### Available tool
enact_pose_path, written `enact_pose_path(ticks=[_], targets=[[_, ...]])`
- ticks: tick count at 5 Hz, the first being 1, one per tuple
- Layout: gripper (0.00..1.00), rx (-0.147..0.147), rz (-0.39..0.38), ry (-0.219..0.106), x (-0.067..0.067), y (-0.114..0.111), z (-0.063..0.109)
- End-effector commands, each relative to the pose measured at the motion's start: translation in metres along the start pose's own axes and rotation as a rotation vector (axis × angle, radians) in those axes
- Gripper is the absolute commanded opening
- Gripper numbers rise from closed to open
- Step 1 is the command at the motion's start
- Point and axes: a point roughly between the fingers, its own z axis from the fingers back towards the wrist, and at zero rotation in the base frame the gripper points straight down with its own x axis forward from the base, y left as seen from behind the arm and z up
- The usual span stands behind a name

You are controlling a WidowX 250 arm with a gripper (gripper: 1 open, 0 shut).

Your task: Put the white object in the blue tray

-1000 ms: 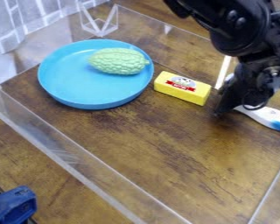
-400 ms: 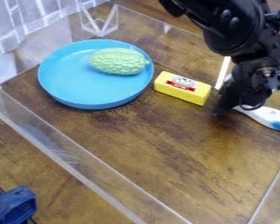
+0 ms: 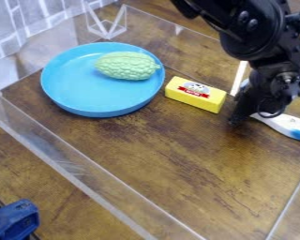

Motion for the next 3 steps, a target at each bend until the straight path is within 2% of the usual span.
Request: enact_pose_path(ticks=[1, 2, 3], targets=[[0.00, 0.117, 0.046, -0.189, 0.0885, 0.0141, 0.0221], [0.00, 0.127, 0.076, -0.186, 0.0911, 0.0166, 0.0223], [0.00, 0.142, 0.080, -0.205, 0.0933, 0.0168, 0.0260]])
